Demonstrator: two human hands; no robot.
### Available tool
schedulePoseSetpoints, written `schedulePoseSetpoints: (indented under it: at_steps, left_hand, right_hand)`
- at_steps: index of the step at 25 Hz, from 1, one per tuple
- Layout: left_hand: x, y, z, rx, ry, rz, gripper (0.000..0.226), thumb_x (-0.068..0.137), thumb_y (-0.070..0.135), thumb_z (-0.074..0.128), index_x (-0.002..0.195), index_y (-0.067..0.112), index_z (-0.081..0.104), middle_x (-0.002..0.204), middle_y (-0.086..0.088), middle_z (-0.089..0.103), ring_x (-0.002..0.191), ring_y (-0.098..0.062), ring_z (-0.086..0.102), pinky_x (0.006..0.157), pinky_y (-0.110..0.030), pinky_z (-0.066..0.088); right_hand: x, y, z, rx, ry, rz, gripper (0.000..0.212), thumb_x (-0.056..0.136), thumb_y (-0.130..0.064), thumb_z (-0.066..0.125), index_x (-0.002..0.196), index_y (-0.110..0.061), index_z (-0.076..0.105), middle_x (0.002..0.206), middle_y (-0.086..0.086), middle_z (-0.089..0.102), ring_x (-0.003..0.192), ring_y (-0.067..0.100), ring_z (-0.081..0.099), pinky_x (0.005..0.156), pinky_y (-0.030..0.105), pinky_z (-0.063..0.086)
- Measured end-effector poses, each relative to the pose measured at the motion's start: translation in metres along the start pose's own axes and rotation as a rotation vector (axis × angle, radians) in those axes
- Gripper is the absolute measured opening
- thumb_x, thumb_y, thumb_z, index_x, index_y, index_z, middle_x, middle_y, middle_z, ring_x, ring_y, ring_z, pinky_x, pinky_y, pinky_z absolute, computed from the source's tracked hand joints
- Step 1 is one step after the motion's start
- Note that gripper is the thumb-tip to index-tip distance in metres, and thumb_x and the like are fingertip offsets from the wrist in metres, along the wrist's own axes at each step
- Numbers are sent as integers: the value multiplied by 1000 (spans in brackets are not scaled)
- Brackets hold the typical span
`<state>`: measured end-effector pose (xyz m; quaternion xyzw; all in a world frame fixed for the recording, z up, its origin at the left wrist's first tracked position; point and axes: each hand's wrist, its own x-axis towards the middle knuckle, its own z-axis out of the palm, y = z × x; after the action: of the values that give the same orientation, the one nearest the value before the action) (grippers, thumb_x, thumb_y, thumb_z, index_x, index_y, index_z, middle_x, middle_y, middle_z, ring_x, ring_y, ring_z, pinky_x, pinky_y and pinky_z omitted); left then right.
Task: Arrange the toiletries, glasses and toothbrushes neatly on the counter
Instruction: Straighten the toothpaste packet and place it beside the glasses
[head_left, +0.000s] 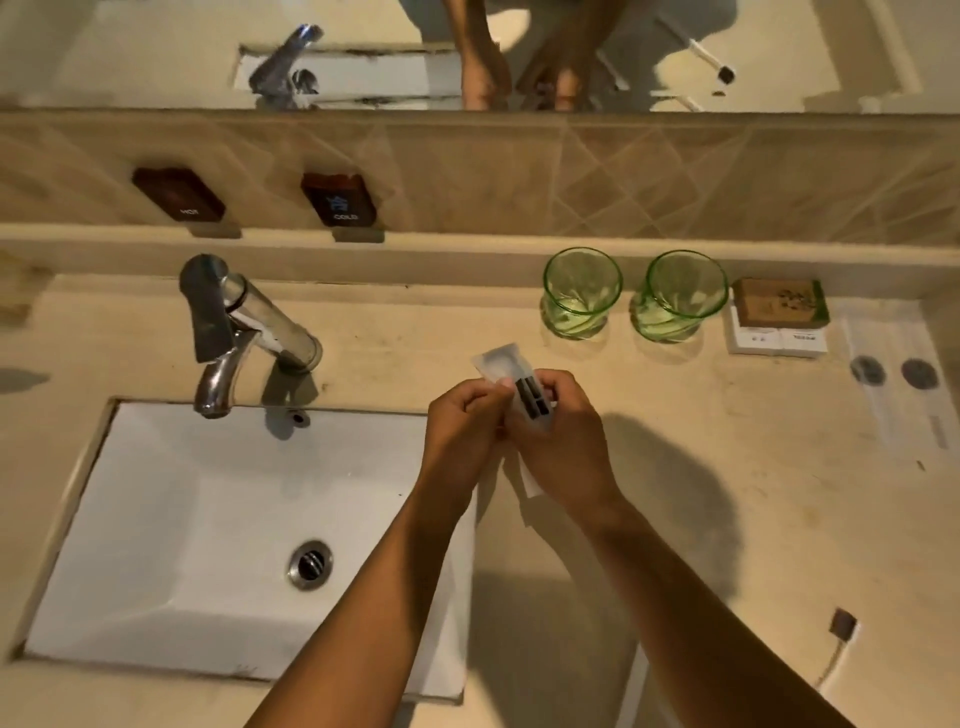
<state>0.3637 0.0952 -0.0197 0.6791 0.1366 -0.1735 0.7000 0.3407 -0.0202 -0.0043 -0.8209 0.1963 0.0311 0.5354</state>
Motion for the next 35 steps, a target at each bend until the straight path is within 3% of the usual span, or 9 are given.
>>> schedulePoseSetpoints:
  at_steps: [4,6,11,14,17,20,26,32,35]
  left_hand:
    - [26,10,-14,-16,97,-98,19,95,10,62,81,5,73,77,-15,67,71,-18,63,67,-28,56]
    - [43,15,-17,68,136,-121,22,92,5,59,73,6,71,67,-6,62,60,-14,57,55,-20,50]
    - [90,23,-13,235,115,-108,21,95,10,59,82,1,74,71,-12,68,59,-18,58,49,-21,49]
    - [112,30,-13,319,122,-54,24,98,29,66,82,13,76,71,-7,72,62,-17,65,58,-29,52]
    - [132,29,-14,502,142,57,20,95,29,70,81,14,72,69,-3,69,68,-17,66,66,-29,51]
    - [139,28,-12,609,158,135,6,95,29,70,96,24,71,74,12,64,72,-4,62,70,-22,50]
    - [139,17,-12,601,200,193,14,95,36,71,107,29,69,77,23,59,76,1,60,75,-27,56]
    - [139,7,-15,559,251,200,25,96,41,67,116,26,69,94,14,65,85,-6,64,80,-25,57]
    - [130,9,-19,484,273,209,14,99,38,61,113,36,61,103,20,62,93,2,62,78,-10,50]
  right_hand:
    - [11,-3,23,56,-20,54,23,103,-30,53,122,-19,62,109,0,67,94,18,65,76,20,50]
    - [22,0,26,139,-11,150,20,104,-19,47,113,-22,65,102,-4,69,92,16,65,72,18,48]
    - [54,-3,32,192,99,164,24,97,-15,59,105,-36,65,91,-20,69,79,-12,64,56,3,47]
    - [67,-1,42,169,189,111,27,94,-20,65,103,-46,62,94,-24,70,84,-6,67,63,9,54]
    - [78,7,54,90,235,133,22,95,-32,65,115,-37,61,101,-14,72,87,5,69,75,26,63]
    - [84,9,61,-14,311,106,20,93,-33,68,112,-35,62,99,-15,71,83,2,67,75,25,61]
    - [85,17,65,-176,399,-14,25,93,-24,71,116,-15,68,107,3,68,91,20,61,78,33,55]
    - [87,23,64,-197,395,-18,25,93,-30,69,115,-17,69,100,1,65,82,9,55,71,18,48]
    - [77,23,53,-143,370,-29,30,93,-43,59,114,-23,67,98,-6,63,80,5,57,67,5,43]
